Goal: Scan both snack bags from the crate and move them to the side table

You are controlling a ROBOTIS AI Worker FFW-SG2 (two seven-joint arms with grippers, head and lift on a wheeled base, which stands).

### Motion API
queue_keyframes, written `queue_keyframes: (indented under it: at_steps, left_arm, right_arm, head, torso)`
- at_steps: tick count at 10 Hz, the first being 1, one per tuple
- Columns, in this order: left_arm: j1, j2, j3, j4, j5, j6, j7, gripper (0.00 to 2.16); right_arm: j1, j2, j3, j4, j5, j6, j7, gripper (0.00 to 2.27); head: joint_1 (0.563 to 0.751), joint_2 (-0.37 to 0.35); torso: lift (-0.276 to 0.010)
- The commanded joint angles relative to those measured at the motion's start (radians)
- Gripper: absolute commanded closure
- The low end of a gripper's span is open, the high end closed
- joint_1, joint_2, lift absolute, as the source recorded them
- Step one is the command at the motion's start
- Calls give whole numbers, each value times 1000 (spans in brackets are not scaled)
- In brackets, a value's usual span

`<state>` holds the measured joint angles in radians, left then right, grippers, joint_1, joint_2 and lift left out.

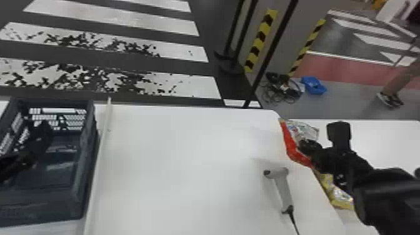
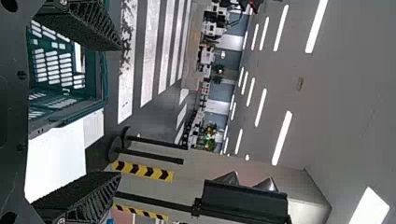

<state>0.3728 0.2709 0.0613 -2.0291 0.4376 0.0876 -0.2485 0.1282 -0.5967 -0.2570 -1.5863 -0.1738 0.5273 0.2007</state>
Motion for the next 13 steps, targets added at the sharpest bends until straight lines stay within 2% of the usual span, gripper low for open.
queue_keyframes:
  at_steps: [1,2,4,6,7,9,10,11,12,13]
  left_arm:
    - [0,-7,-1,12,-5,-9,0,36]
    - [0,-5,-3,13,-5,-18,-2,36]
    - [-6,2,-5,15,-5,-24,-2,36]
    - [-49,28,-51,46,0,-24,-2,36]
    - [-45,33,-49,44,0,-27,-2,36]
    - [-31,33,-44,35,0,-45,-2,36]
    - [-29,25,-46,33,0,-48,-2,36]
    - [-29,21,-47,33,0,-48,-3,36]
    - [-29,19,-51,33,-2,-51,-3,36]
    - [-29,19,-51,33,-2,-51,-3,36]
  right_arm:
    - [-58,-32,-18,65,-29,9,-23,2236]
    - [-113,-61,10,154,-15,-3,-24,2236]
    - [-231,-90,99,365,59,-80,-37,2236]
    - [-297,-146,101,554,70,-190,-30,2236]
    - [-386,-172,165,669,85,-246,-26,2236]
    - [-447,-193,252,732,177,-298,-21,2236]
    - [-463,-202,277,752,183,-295,-4,2236]
    - [-464,-202,286,752,183,-261,6,2121]
    - [-457,-201,288,752,183,-233,6,1109]
    - [-444,-202,289,752,177,-215,11,-2]
  head:
    - [695,-345]
    - [695,-350]
    - [695,-350]
    - [695,-350]
    - [695,-350]
    - [695,-350]
    - [695,-350]
    - [695,-350]
    - [695,-350]
    - [695,-350]
  torso:
    - [-95]
    - [-95]
    - [-95]
    - [-95]
    - [-95]
    - [-95]
    - [-95]
    - [-95]
    - [-95]
    - [-95]
